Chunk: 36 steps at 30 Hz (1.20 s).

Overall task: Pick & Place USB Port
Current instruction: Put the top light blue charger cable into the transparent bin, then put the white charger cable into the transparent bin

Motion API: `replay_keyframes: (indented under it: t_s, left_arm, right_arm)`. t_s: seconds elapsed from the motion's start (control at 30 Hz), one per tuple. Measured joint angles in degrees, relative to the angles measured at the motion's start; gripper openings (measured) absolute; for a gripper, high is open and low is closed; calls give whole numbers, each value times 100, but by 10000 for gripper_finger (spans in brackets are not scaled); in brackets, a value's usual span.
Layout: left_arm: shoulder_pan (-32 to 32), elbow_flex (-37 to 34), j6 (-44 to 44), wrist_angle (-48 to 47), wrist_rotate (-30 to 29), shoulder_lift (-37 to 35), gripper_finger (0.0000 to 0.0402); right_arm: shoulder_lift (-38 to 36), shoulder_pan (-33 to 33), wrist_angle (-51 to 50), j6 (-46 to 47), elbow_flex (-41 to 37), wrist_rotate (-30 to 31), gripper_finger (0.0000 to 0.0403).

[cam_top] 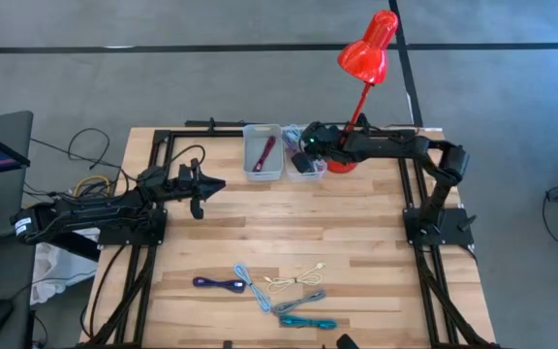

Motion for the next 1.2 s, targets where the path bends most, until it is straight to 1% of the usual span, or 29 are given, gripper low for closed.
replay_keyframes:
  t_s: [0.2,0.3,0.37,0.5,0.83,0.9,1.0,1.07,1.2]
  left_arm:
    - [0,0,0,0,1,0,44]
    - [0,0,0,0,0,0,44]
    - [-2,0,0,0,1,0,44]
    - [-2,0,0,2,1,0,44]
    - [0,0,0,0,1,0,44]
    - [0,0,0,0,-1,0,44]
    - [-2,0,2,0,0,0,44]
    - [-2,0,2,0,1,0,44]
    - [-2,0,20,0,0,0,44]
  right_arm:
    - [290,-111,-4,53,-6,0,0]
    - [275,-89,31,11,-8,0,2]
    - [225,-51,75,-21,-8,-7,11]
    - [6,7,94,-189,35,-1,48]
    - [-392,119,-498,-351,389,0,144]
    - [-531,233,-656,-363,495,-15,157]
    - [-759,495,-968,-557,643,-365,168]
    - [-861,767,-1097,-600,674,-474,168]
    - [-1097,1435,-1421,-662,676,-494,159]
